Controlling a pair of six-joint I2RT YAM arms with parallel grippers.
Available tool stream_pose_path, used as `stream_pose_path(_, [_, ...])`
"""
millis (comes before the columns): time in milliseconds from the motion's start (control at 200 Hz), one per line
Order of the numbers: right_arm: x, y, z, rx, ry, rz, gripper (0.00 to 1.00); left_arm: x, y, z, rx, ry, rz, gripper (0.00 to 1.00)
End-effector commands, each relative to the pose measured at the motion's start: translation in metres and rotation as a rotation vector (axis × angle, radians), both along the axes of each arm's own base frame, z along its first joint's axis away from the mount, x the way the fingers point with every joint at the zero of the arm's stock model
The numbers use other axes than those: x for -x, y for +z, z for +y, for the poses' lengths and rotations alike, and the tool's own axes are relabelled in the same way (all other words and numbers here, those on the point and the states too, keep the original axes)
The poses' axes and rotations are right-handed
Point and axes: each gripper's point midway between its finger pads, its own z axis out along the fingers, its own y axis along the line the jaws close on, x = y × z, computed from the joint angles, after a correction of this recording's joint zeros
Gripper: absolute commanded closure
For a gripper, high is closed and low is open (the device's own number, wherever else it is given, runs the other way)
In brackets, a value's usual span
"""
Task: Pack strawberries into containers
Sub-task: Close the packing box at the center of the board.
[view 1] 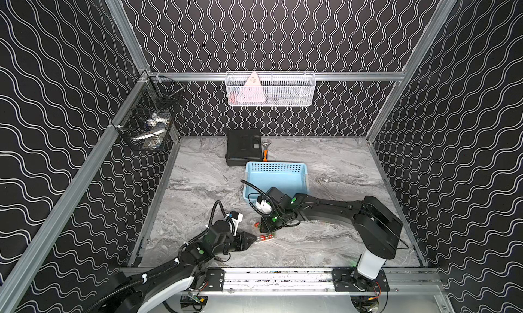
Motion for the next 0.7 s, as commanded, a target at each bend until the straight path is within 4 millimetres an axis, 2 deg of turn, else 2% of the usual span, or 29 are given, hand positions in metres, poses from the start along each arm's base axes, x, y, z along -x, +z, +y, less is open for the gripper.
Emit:
stream_pose_path(0, [-0.001, 0.006, -0.002, 0.004, 0.009, -0.019, 0.76, -0.004, 0.01, 0.0, -0.017, -0.005, -0.036, 0.54])
stream_pose_path(30, [-0.002, 0.007, -0.006, 0.015, 0.006, -0.029, 0.76, -0.006, 0.014, 0.001, -0.028, -0.001, -0.048, 0.51])
stream_pose_path(45, [-0.007, 0.017, 0.0, -0.003, 0.005, -0.05, 0.75, -0.008, 0.018, 0.002, -0.032, 0.001, -0.058, 0.48])
stream_pose_path(85, [-0.012, 0.027, 0.0, -0.012, 0.0, -0.073, 0.71, -0.01, 0.025, 0.004, -0.058, 0.006, -0.078, 0.45])
stream_pose_path(175, [-0.02, 0.047, -0.003, -0.045, -0.015, -0.112, 0.59, -0.018, 0.039, 0.011, -0.109, 0.029, -0.12, 0.43])
stream_pose_path(250, [-0.028, 0.062, -0.008, -0.066, -0.039, -0.144, 0.54, -0.025, 0.048, 0.016, -0.125, 0.062, -0.14, 0.41])
stream_pose_path(350, [-0.043, 0.074, -0.027, -0.067, -0.096, -0.188, 0.51, -0.038, 0.054, 0.029, -0.177, 0.127, -0.159, 0.39])
stream_pose_path(405, [-0.059, 0.084, -0.043, -0.072, -0.156, -0.223, 0.5, -0.048, 0.058, 0.038, -0.214, 0.161, -0.164, 0.38])
stream_pose_path(425, [-0.062, 0.078, -0.055, -0.052, -0.184, -0.224, 0.49, -0.051, 0.06, 0.042, -0.228, 0.17, -0.168, 0.38])
stream_pose_path(495, [-0.085, 0.085, -0.088, -0.04, -0.302, -0.285, 0.43, -0.069, 0.069, 0.06, -0.284, 0.249, -0.191, 0.34])
stream_pose_path(535, [-0.104, 0.092, -0.115, -0.024, -0.397, -0.34, 0.38, -0.083, 0.078, 0.073, -0.312, 0.31, -0.217, 0.31])
stream_pose_path(656, [-0.154, 0.12, -0.208, 0.053, -0.713, -0.551, 0.24, -0.125, 0.112, 0.104, -0.405, 0.485, -0.345, 0.13])
stream_pose_path(691, [-0.165, 0.13, -0.236, 0.073, -0.804, -0.612, 0.15, -0.136, 0.119, 0.114, -0.458, 0.539, -0.375, 0.09])
